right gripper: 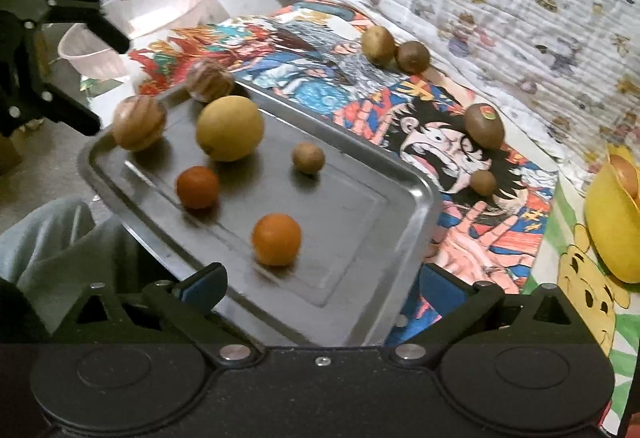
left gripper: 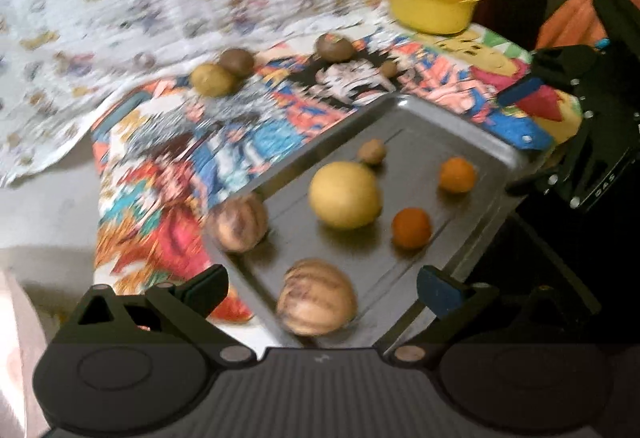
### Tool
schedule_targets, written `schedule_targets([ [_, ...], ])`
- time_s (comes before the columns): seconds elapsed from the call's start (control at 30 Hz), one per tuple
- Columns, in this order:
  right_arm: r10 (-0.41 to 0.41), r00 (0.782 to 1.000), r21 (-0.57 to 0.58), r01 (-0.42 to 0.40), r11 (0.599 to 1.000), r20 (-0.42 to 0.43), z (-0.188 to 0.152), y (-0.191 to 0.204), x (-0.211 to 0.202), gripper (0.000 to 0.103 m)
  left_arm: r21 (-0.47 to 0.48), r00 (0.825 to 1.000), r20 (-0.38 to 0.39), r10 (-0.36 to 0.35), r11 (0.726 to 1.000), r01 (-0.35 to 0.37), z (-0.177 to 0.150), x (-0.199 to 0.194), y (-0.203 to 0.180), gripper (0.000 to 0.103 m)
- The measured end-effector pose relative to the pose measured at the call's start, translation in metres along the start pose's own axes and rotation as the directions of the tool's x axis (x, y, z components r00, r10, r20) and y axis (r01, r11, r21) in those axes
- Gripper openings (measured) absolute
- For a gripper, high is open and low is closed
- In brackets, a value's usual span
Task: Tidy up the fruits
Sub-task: 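Open right gripper releasing orange on tray while left gripper releases kiwi there, then move both grippers from tray toward large stickered kiwi and small kiwi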
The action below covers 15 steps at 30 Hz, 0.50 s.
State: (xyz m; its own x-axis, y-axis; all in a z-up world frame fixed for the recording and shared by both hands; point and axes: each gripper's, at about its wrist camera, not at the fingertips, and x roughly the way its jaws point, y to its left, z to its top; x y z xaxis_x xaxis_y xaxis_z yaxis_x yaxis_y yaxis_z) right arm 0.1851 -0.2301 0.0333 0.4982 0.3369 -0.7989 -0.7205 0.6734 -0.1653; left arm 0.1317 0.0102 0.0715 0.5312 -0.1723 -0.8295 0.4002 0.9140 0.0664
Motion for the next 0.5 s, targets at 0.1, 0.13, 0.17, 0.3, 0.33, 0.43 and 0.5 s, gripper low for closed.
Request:
schedule_targets([
  [0.1, -0.013, 1.000, 0.017, 0.013, 1.000, 0.005, 0.002, -0.010, 0.004, 0.102, -0.044, 1.000, -0.025, 0.017, 0.999, -0.019, -0.001, -0.001, 0.014, 0.102],
  [0.13, -0.019, 1.000, 0.024, 0.019, 1.000, 0.006, 0.003, -0.014, 0.006, 0.102, -0.057, 0.999, -0.033, 0.025, 0.998, -0.027, -0.001, 0.000, 0.018, 0.102],
  [0.17, -0.025, 1.000, 0.029, 0.025, 0.999, 0.004, 0.004, -0.018, 0.008, 0.102, -0.071, 0.999, -0.042, 0.034, 0.997, -0.037, 0.000, 0.000, 0.022, 0.102],
  [0.3, -0.053, 0.999, 0.024, 0.053, 0.998, 0.003, 0.006, -0.032, 0.011, 0.102, -0.121, 0.996, -0.068, 0.059, 0.990, -0.067, 0.006, 0.005, 0.039, 0.102],
  [0.33, -0.061, 0.998, 0.019, 0.061, 0.998, 0.006, 0.007, -0.036, 0.011, 0.102, -0.132, 0.996, -0.070, 0.062, 0.989, -0.071, 0.008, 0.006, 0.042, 0.102],
  [0.43, -0.085, 0.996, 0.017, 0.085, 0.996, 0.023, 0.010, -0.048, 0.009, 0.102, -0.153, 0.994, -0.074, 0.081, 0.984, -0.091, 0.016, 0.010, 0.051, 0.102],
  [0.5, -0.100, 0.994, 0.030, 0.099, 0.995, 0.037, 0.012, -0.058, 0.008, 0.102, -0.163, 0.994, -0.073, 0.086, 0.982, -0.097, 0.024, 0.014, 0.055, 0.102],
])
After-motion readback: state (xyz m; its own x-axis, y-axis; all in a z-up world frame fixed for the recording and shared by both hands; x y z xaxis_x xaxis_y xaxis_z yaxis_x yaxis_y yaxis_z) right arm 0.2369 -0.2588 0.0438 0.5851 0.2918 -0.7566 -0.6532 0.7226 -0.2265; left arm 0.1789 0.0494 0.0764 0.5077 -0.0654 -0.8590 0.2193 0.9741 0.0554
